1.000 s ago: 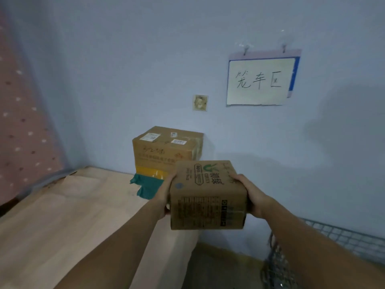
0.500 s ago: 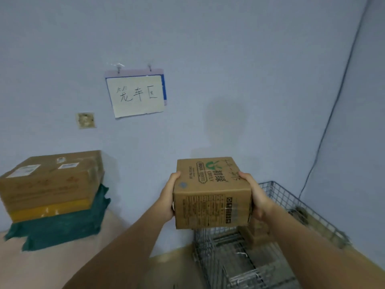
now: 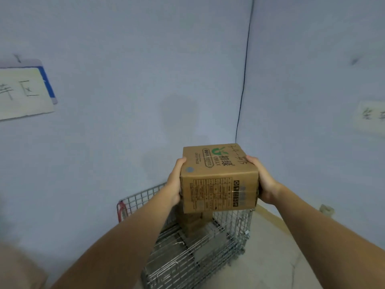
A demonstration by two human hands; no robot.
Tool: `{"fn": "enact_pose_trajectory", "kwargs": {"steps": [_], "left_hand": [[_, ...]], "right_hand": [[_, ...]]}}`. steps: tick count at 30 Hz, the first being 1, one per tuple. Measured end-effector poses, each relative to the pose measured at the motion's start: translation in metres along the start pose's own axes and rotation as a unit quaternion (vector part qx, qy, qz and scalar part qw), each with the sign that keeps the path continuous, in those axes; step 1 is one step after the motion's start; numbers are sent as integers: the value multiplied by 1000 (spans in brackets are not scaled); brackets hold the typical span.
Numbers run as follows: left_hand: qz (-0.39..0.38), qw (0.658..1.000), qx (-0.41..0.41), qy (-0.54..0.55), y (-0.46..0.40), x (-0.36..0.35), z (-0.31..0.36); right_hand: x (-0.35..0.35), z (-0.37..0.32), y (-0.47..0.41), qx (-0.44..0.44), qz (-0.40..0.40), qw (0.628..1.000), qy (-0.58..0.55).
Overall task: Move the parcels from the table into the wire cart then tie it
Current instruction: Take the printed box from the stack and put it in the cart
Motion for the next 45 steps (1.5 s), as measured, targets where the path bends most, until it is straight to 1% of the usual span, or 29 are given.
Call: {"fn": "enact_pose_trajectory", "kwargs": {"steps": [4,7,9,12,15,18,20,22,26,29,32,36,39,43,45], "left_hand": [[-17,1000,0,-17,-46,-53,-23],[-15,999,-9,-33,-91,-84,-38],[-30,999,-11,-38,-120,-102,-48],[-54,998,1,-39,-162,-126,-63],[-61,997,11,-35,-201,-153,-82],[-61,996,26,-54,-237,-188,-101],[-51,996,36,-60,-262,-208,-114],[-35,997,28,-55,-288,-223,-126],[30,998,19,-42,-331,-236,-147],[67,997,10,-21,-356,-230,-159],[87,996,6,-4,-373,-212,-168],[133,991,11,-12,-396,-162,-185],[182,983,23,-2,-424,-118,-194],[217,975,40,14,-473,-64,-206],[242,969,55,1,-496,-41,-214]], "right_hand": [[60,-3,-21,-2,31,999,-20],[98,-10,-49,13,57,997,-43],[121,-15,-69,21,69,996,-56],[151,-27,-99,26,77,995,-66],[185,-33,-129,21,80,994,-73],[230,-37,-162,10,80,994,-80],[258,-42,-189,6,80,994,-76],[282,-51,-218,0,72,995,-70],[308,-73,-281,-15,23,999,-37],[311,-87,-331,-24,-16,999,-29],[299,-95,-384,-53,-40,997,-32],[258,-93,-454,-120,-64,991,-12],[222,-91,-506,-148,-94,984,15],[184,-92,-577,-146,-87,983,70],[170,-93,-608,-155,-79,980,93]]}}
Point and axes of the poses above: each hand's wrist, its own y-axis away from the middle knuckle, its own x-axis out of the back of the hand, z = x × y, the point moved 4 cm from there along -y, towards the middle knuckle, and after that the axes turned 13 degrees about -x, right-handed, at the moved point
